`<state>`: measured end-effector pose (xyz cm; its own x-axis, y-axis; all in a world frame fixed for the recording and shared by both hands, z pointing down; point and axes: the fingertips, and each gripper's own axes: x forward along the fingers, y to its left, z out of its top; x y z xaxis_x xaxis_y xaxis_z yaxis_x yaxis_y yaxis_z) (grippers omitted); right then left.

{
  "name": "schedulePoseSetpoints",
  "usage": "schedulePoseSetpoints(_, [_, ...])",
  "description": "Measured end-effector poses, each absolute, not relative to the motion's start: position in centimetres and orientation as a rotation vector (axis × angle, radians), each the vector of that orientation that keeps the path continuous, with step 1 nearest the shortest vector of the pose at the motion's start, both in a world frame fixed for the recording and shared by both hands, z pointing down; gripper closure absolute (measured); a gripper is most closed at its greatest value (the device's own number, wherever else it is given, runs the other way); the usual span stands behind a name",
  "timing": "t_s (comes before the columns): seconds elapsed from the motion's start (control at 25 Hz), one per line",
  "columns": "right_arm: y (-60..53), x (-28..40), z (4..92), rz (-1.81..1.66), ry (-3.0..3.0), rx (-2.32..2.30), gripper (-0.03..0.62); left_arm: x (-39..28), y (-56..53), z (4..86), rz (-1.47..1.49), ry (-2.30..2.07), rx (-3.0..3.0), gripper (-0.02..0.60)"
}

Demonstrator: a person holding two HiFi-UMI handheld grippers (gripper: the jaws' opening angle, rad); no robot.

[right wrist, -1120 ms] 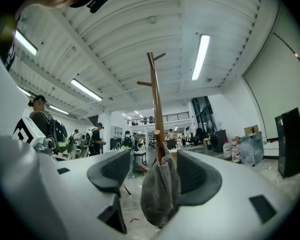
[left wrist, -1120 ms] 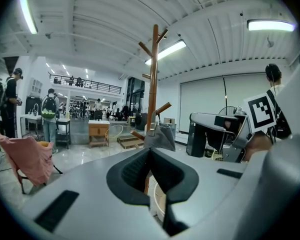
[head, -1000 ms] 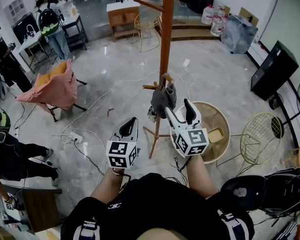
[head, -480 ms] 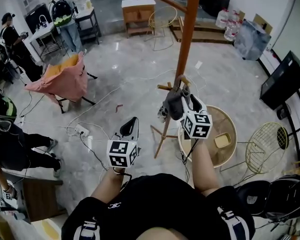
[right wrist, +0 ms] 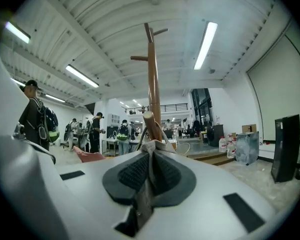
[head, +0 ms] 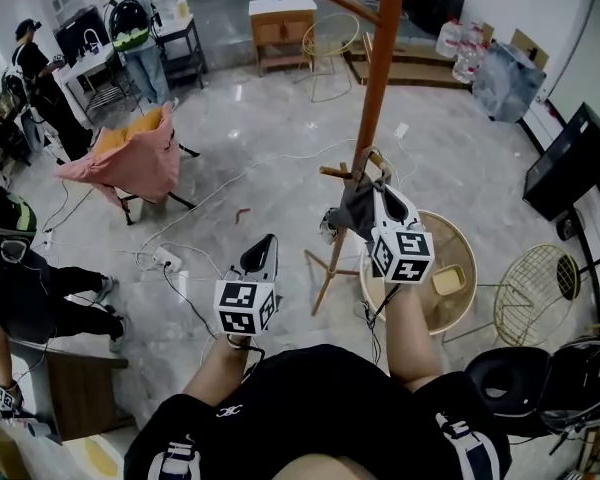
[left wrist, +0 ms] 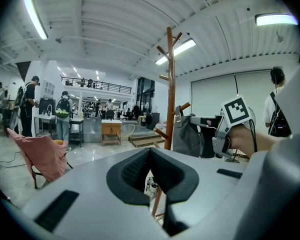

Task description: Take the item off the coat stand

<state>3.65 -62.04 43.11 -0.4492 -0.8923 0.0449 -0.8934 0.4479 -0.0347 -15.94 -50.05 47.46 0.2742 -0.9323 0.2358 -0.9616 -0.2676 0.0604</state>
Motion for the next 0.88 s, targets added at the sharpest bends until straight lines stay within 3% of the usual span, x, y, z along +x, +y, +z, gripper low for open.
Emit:
schedulePoseSetpoints(0.4, [-56.5,5.0,37.0,-0.149,-2.740,1.708,0.565,-14.4,-49.7,47.5,0.214,-1.711,2.396,0.569])
schedulePoseSetpoints(0.88, [-52.9,6.7,43.8,0.025,-2.641,1.734,0.566,-10.2,-50.3,47.7,0.234,-1.579,2.490,0.569])
